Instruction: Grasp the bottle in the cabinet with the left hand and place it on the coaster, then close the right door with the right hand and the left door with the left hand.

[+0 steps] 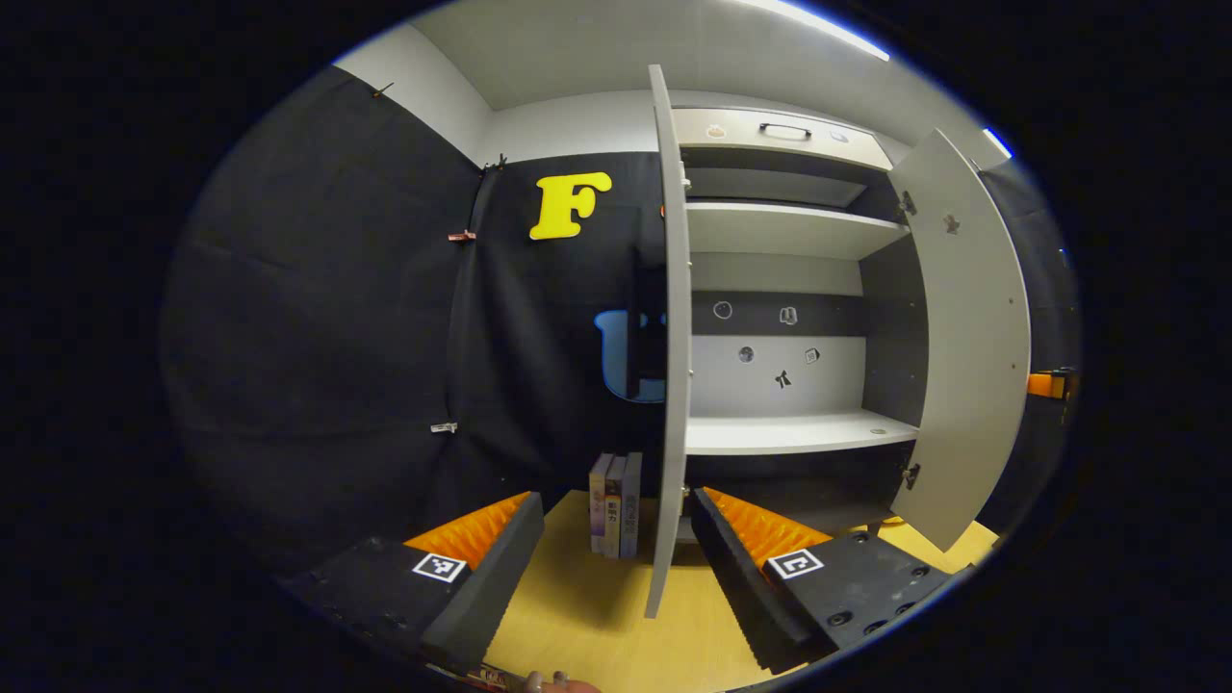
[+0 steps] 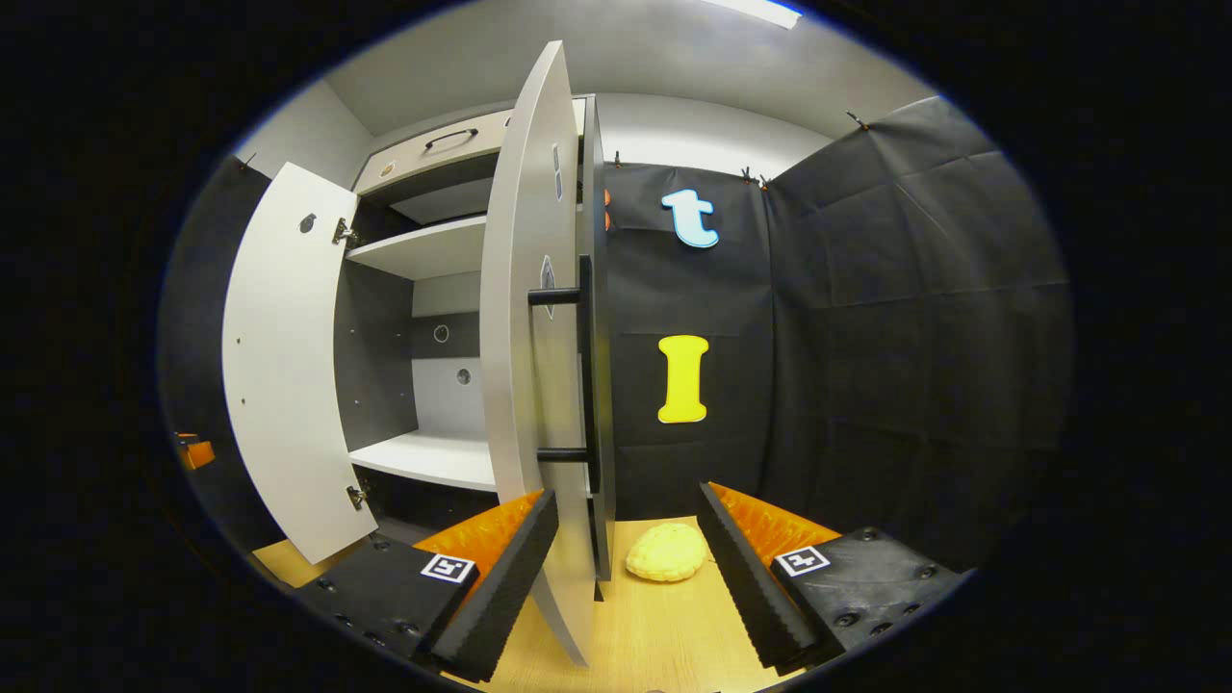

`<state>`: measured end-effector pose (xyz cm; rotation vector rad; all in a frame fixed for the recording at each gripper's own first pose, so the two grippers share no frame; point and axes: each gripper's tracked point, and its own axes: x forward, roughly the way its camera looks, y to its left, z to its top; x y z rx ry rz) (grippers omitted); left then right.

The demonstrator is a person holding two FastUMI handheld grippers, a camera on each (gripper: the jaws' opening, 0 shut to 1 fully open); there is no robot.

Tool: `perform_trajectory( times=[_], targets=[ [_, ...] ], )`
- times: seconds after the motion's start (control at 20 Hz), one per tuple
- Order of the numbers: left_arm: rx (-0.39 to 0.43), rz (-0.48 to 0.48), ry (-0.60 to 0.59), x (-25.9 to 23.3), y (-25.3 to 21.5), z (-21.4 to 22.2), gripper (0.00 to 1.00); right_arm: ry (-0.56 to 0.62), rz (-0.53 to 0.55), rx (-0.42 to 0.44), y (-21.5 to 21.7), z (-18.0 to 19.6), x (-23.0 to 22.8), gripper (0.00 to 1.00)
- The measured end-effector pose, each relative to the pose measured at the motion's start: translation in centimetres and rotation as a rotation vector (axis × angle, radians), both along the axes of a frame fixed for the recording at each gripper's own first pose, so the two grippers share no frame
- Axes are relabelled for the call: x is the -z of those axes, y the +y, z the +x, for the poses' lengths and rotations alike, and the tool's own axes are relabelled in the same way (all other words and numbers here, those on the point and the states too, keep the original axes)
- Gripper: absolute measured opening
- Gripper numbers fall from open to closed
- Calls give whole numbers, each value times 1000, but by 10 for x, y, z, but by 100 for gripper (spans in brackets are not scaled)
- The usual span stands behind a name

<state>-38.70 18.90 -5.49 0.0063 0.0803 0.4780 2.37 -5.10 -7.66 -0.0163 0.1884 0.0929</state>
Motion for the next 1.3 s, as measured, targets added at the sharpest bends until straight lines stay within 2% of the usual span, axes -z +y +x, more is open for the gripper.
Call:
perform_trajectory(
  times=[0.2, 0.45, 0.65, 0.7, 0.75, 0.8, 0.85, 0.9, 0.95, 1.0, 1.15, 1.3],
  targets=[
    [18, 46, 14, -4, 36, 10, 98, -5, -14, 30, 5, -3, 0, 97],
    [71, 29, 17, 3, 56, 27, 98, -11, -1, 80, 34, -8, 0, 97],
    [147, -16, 0, 1, 54, 43, 98, -5, 56, 21, 85, -12, 5, 98],
    [163, -19, -2, 1, 52, 46, 98, -5, 104, -52, 112, -14, 5, 98],
    [174, -19, -2, 1, 53, 49, 98, 22, 203, -149, 156, -18, 5, 98],
    [183, -19, 1, 2, 52, 51, 98, 6, 174, -99, 167, -15, 11, 98],
    [189, -21, 3, 4, 52, 53, 98, 26, 120, -118, 176, -8, 18, 98],
    [197, -27, 3, 4, 51, 55, 98, 42, 115, -137, 178, -15, 28, 99],
    [209, -36, 6, 6, 48, 57, 98, 40, 154, -180, 192, -11, 26, 99],
    [220, -35, 9, 5, 45, 59, 98, 38, 154, -167, 196, -1, 29, 98],
    [231, 6, 15, 0, 45, 62, 98, 37, 122, -182, 201, -5, 30, 98],
    [245, 3, 14, 2, 39, 67, 98, 43, 126, -208, 218, -1, 34, 98]
  ],
)
